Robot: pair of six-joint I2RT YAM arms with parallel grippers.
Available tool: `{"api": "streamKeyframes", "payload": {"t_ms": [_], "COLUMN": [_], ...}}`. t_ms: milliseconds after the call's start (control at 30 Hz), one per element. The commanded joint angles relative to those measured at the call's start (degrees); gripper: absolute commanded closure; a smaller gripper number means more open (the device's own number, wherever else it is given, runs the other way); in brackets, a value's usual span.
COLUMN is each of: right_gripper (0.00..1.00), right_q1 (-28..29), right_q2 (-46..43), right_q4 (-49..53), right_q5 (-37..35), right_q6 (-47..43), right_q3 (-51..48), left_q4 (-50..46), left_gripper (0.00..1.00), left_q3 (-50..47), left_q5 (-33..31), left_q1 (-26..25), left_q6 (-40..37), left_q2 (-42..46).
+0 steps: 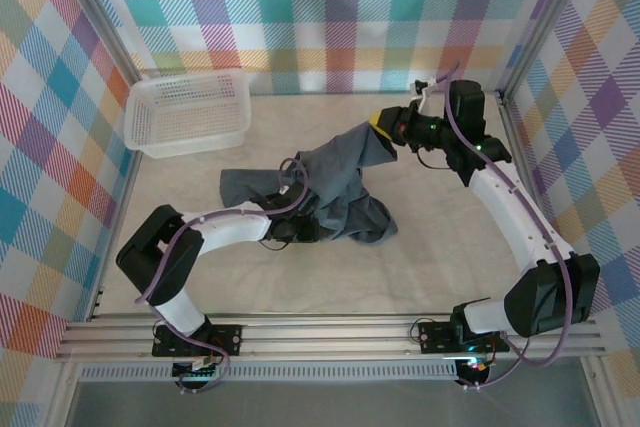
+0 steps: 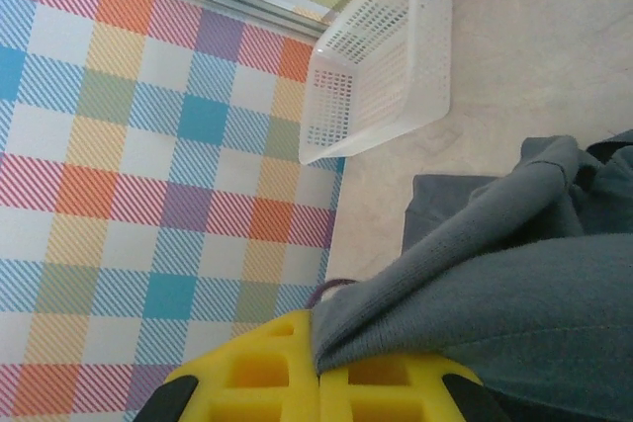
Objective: Fold the inside-out t-shirt
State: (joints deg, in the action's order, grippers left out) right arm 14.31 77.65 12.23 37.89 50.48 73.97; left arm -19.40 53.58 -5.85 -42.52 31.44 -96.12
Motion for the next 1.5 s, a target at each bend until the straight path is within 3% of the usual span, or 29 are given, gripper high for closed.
{"api": "streamKeyframes", "payload": {"t_ms": [0,33,233,367,467,600,733,867,1033,1100,1200,1233,1333,1400,1467], "right_gripper": [1.00,1.00,1.00,1.00,1.00,1.00,1.00,1.00,1.00,1.00,1.00,1.00,1.00,1.00,1.00], "right_q1": [-0.33,-0.32,-0.60,-0.52,-0.49,-0.42,-0.44,-0.42,-0.46,-0.51,-0.51,-0.52,-0.51,-0.51,-0.51], "right_q2": [-4.67,-5.14,-8.32,-12.47,-16.47,-21.98,-25.46,-24.43,-17.68,-14.95,-10.84,-9.43,-6.68,-5.22,-3.96], "right_q4": [2.53,3.67,7.80,2.38,-2.88,-11.74,-14.09,-5.07,12.15,14.91,16.70,16.94,18.86,21.96,25.10], "right_q5": [-2.40,-3.02,-7.53,-9.38,-12.46,-16.15,-21.84,-29.12,-45.84,-47.19,-46.49,-46.18,-47.85,-51.68,-54.48], "right_q6": [-1.72,-2.28,-8.37,-12.96,-15.57,-17.38,-18.91,-21.82,-22.42,-22.33,-20.83,-20.60,-20.15,-19.03,-18.04], "right_q3": [1.32,2.16,11.75,17.40,19.01,17.94,17.26,18.76,17.99,15.34,11.03,9.70,6.79,5.95,5.85], "left_q4": [-3.27,-3.40,-12.26,-13.81,-11.51,-13.63,-15.09,-18.69,-15.94,-15.02,-17.09,-18.99,-23.80,-26.24,-30.02], "left_gripper": [0.90,1.00,1.00,1.00,1.00,1.00,1.00,1.00,1.00,1.00,1.00,0.94,0.58,0.49,0.48], "left_q3": [4.00,3.91,11.09,24.09,34.94,52.71,64.96,74.39,78.61,82.60,96.39,102.59,113.30,111.94,108.09], "left_q5": [-8.71,-9.17,-13.81,-19.90,-19.84,-17.89,-17.18,-10.86,-2.38,-0.06,2.33,4.32,9.72,10.74,10.66], "left_q1": [-0.02,0.05,3.55,4.77,5.17,5.17,7.46,14.08,20.56,22.40,24.14,24.14,23.69,22.92,22.08], "left_q6": [0.57,0.33,-4.59,-15.51,-23.55,-30.45,-33.89,-31.06,-26.88,-25.73,-24.79,-24.53,-22.09,-21.33,-19.53], "left_q2": [-1.56,-0.69,18.38,29.84,30.92,24.17,15.48,4.82,-9.27,-16.63,-30.87,-35.68,-42.64,-40.99,-37.02]}}
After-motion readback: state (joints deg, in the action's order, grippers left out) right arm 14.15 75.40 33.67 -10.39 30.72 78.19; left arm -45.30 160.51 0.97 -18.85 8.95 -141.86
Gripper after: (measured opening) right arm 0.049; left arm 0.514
